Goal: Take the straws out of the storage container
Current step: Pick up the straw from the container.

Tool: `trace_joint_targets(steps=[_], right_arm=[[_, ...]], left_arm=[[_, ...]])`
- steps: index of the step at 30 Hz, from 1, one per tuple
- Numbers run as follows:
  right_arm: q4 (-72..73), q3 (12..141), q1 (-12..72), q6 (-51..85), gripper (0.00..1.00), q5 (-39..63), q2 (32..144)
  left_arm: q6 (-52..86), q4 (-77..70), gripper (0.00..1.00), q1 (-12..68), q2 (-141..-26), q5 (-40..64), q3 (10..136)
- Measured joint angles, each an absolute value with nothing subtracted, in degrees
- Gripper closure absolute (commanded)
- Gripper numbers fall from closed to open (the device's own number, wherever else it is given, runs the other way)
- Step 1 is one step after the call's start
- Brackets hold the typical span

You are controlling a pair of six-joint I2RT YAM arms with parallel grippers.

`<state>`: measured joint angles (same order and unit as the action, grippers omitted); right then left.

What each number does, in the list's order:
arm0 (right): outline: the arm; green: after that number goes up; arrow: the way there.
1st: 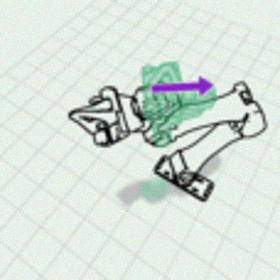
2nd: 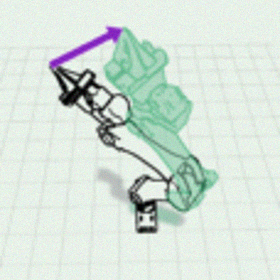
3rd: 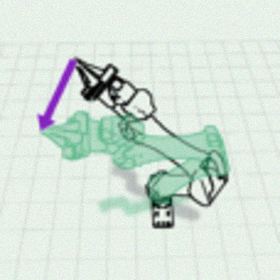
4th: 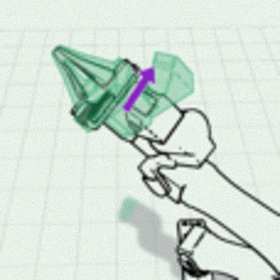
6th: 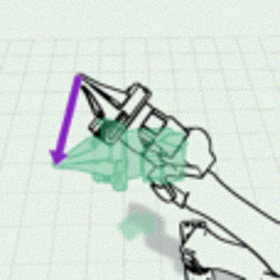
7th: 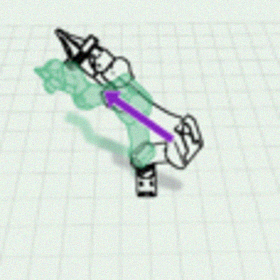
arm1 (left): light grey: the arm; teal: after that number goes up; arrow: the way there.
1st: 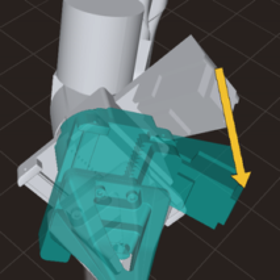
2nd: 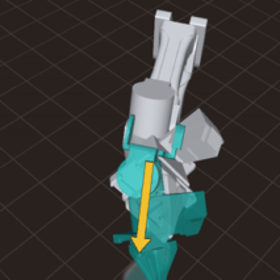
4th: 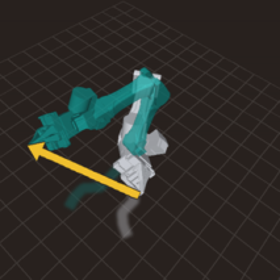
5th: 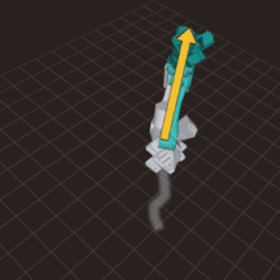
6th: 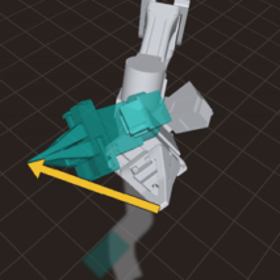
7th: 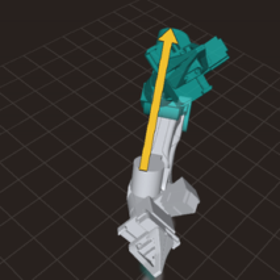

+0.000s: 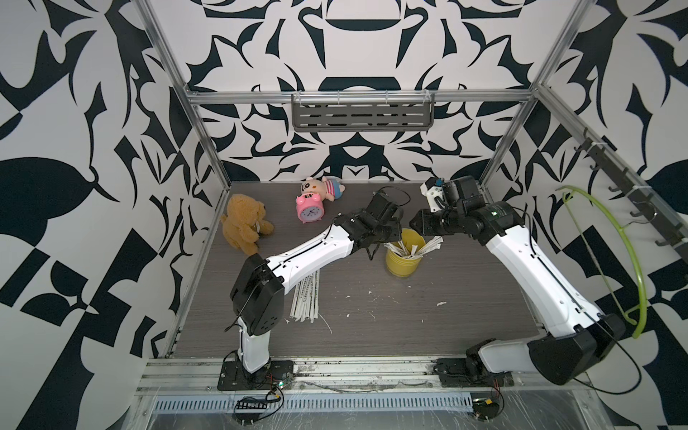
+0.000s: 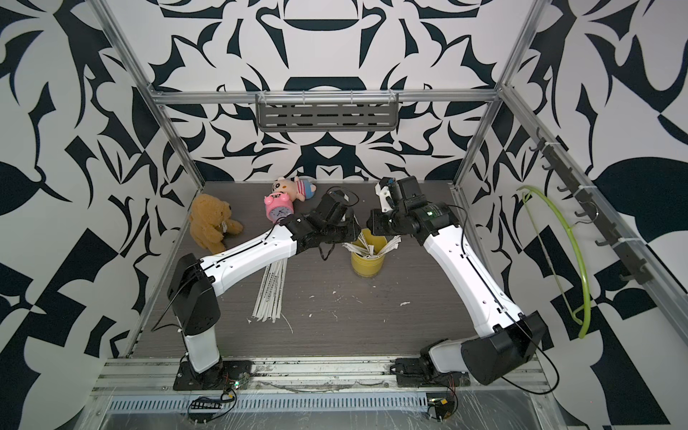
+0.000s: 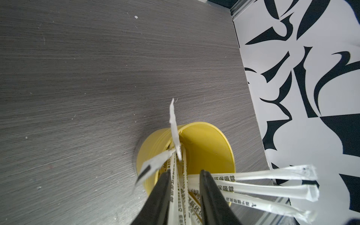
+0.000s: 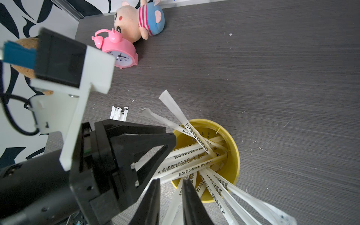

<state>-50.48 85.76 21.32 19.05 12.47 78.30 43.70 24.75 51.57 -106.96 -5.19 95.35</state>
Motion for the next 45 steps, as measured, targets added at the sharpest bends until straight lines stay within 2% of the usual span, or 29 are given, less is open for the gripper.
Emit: trace_joint_targets(steps=[22,38,45], right_arm=[[-49.4,85.8,21.1,18.8,0.77,13.0,78.3],[-49.4,85.3,20.0,17.9,0.78,12.8,77.9],[-49.1,85.0,19.8,17.8,0.79,12.8,77.9]], left_arm=[[39.9,26.4,0.67,51.5,-113.8,-6.2,103.4],[37.6,26.4,0.77,50.9,-116.7,-2.3,106.2],[36.6,26.5,0.75,50.8,-116.7,-1.9,106.2]])
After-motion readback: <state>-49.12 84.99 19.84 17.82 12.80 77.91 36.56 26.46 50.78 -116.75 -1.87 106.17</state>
